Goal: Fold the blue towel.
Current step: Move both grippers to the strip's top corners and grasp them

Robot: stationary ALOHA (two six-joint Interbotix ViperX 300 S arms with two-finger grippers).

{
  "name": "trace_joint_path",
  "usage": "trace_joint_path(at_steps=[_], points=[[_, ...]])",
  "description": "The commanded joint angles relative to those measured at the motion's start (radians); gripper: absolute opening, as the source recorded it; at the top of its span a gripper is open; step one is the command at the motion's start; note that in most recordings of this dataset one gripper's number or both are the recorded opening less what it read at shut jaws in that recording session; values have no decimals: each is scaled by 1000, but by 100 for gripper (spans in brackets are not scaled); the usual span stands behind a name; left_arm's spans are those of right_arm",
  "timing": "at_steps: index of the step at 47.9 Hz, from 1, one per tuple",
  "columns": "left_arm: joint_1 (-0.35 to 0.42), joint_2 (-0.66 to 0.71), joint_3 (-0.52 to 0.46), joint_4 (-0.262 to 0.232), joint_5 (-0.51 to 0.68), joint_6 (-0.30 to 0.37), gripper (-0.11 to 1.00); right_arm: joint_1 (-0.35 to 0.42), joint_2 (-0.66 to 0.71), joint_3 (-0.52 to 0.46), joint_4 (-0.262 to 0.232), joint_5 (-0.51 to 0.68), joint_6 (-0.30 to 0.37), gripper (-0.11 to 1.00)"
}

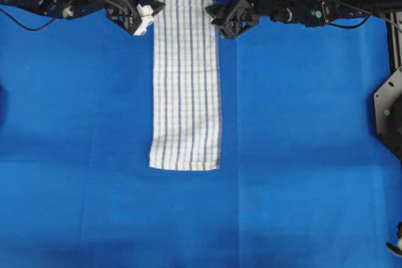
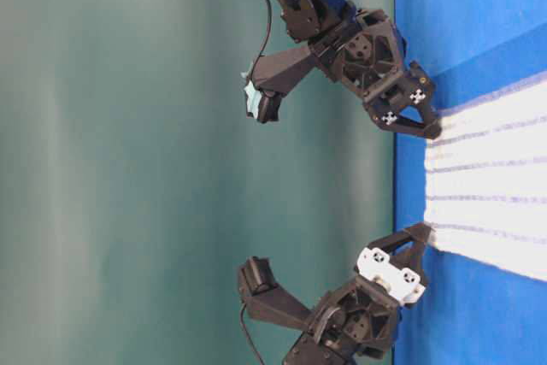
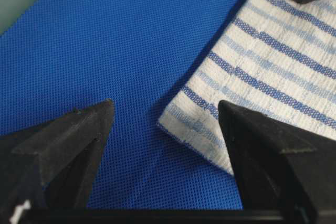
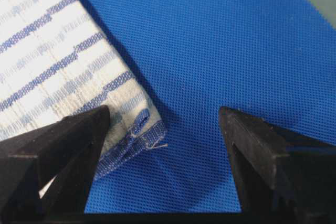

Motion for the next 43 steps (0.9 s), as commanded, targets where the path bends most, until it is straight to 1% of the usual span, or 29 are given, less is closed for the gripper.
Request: trace_joint_path(at_steps=[1, 3, 5, 8, 15, 16, 18, 20, 22, 34, 43], points=[[2, -6, -18, 2, -9, -5, 74, -3, -8, -15, 17, -5, -2, 87], [0, -2, -20, 2, -9, -6, 70, -2, -8, -14, 26, -5, -2, 85], [-2, 2, -20, 2, -9, -6, 64, 0, -6, -12, 32, -6, -2, 83], [-8, 5, -20, 2, -9, -6, 50, 3, -5, -8, 35, -6, -2, 74], [-21, 15, -23, 2, -9, 2, 17, 15, -3, -6, 35, -5, -2, 38], [-25, 15, -25, 2, -9, 2, 13, 18, -3, -6, 35, -5, -2, 31], [-26, 17, -26, 2, -9, 3, 6, 20, -2, -6, 35, -5, -2, 22], [-29, 17, -29, 3, -9, 3, 5, 21, -3, -5, 35, -5, -2, 14], [-29, 17, -31, 2, -12, 3, 5, 21, -3, -5, 35, -5, -2, 8], [-29, 14, -38, 2, -18, 12, 5, 21, -8, -5, 35, -6, -2, 8], [-29, -31, -37, 3, -12, 40, 5, 21, -63, 8, 34, -6, -11, 8]])
